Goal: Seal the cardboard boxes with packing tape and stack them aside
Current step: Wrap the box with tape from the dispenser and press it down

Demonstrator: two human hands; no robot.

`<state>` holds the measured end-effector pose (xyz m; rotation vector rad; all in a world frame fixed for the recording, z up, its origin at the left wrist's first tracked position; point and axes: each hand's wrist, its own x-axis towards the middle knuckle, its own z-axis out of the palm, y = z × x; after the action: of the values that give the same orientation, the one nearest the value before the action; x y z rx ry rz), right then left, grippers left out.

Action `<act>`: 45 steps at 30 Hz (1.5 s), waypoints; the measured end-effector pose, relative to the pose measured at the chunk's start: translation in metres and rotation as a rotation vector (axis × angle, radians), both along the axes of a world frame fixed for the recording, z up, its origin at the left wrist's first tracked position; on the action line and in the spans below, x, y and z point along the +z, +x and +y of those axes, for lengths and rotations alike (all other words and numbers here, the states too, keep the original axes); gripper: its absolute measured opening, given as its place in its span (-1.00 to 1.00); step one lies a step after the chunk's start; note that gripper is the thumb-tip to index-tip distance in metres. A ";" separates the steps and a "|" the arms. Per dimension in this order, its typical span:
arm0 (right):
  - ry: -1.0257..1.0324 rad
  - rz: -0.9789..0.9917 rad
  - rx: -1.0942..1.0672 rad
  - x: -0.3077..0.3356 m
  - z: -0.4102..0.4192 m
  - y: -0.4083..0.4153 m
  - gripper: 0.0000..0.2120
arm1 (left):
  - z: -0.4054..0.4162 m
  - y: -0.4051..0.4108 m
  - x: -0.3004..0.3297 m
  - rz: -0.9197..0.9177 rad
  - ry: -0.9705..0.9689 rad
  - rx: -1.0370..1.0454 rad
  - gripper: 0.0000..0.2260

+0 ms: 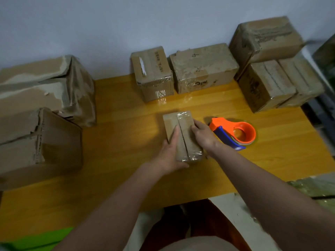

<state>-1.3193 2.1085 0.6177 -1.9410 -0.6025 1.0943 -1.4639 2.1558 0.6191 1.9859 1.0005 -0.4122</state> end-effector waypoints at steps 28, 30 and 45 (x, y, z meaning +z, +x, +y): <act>0.034 -0.208 0.352 -0.004 -0.110 0.154 -0.97 | -0.042 0.102 0.038 -0.169 0.675 0.461 -0.50; 0.120 -0.060 0.438 0.011 -0.112 0.161 -0.96 | -0.036 0.111 0.045 -0.297 0.659 0.514 -0.59; 0.024 0.188 0.712 0.067 -0.121 0.187 -0.66 | -0.032 0.108 0.065 -0.551 -0.554 0.729 -0.68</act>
<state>-1.1319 1.9874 0.6846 -1.5996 -1.2427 1.6627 -1.3562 2.1241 0.6841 1.0433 1.0208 0.2390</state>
